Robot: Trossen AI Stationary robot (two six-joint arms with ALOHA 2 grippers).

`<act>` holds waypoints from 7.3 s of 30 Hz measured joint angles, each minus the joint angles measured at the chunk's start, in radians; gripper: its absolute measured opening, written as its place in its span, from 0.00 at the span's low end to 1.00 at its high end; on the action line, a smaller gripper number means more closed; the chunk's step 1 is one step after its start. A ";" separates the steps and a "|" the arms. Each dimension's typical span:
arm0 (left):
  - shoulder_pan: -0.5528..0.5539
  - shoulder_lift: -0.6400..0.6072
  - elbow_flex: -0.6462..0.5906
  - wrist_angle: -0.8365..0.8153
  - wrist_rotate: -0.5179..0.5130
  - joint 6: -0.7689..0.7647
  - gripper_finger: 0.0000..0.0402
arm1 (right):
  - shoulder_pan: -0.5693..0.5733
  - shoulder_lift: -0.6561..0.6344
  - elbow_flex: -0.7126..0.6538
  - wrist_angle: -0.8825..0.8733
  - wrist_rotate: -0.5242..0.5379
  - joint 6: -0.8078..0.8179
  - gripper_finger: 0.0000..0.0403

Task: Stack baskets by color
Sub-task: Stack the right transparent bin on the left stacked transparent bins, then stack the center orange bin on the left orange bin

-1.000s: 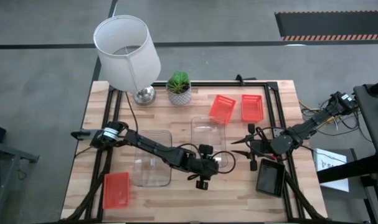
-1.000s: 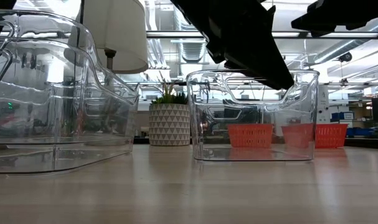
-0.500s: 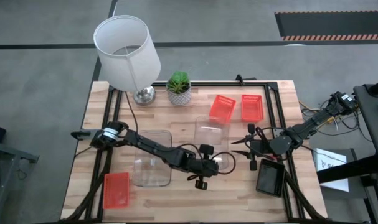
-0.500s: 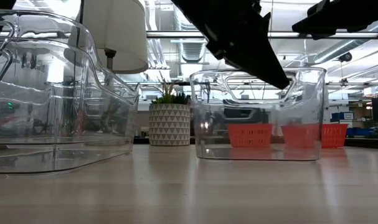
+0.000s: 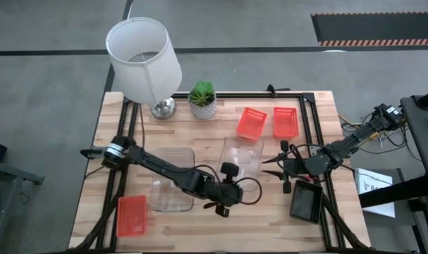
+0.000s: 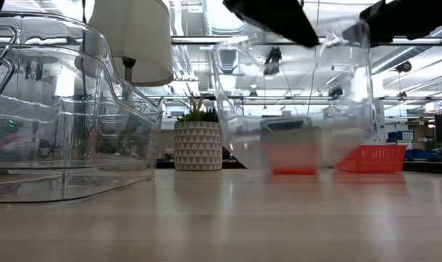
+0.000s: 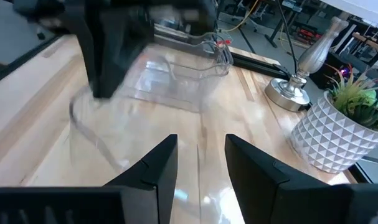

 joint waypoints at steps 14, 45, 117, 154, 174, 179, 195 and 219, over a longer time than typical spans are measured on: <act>-0.147 -0.176 0.006 -0.104 -0.108 0.019 0.00 | 0.005 -0.050 0.000 -0.050 0.005 0.051 0.31; -0.360 -0.280 0.229 -0.979 -0.268 -0.684 0.00 | 0.011 -0.083 -0.012 -0.091 0.006 0.175 0.31; -0.380 -0.276 0.128 -0.956 0.062 -0.950 0.00 | 0.011 -0.083 -0.027 -0.091 0.005 0.238 0.32; -0.379 -0.273 0.070 -0.960 0.046 -0.919 0.02 | 0.011 -0.082 -0.032 -0.092 0.001 0.247 0.32; -0.372 -0.283 0.043 -0.955 -0.053 -0.887 0.41 | 0.010 -0.082 -0.037 -0.091 0.001 0.253 0.32; -0.371 -0.293 -0.007 -0.758 -0.152 -0.665 0.36 | 0.010 -0.083 -0.046 -0.091 0.002 0.253 0.32; -0.302 -0.605 -0.483 -0.135 -0.456 -0.258 0.24 | 0.009 -0.038 -0.058 -0.047 0.087 0.271 0.30; -0.083 -0.804 -0.700 0.136 -0.366 0.171 0.24 | -0.191 0.232 0.294 -0.293 0.205 0.199 0.30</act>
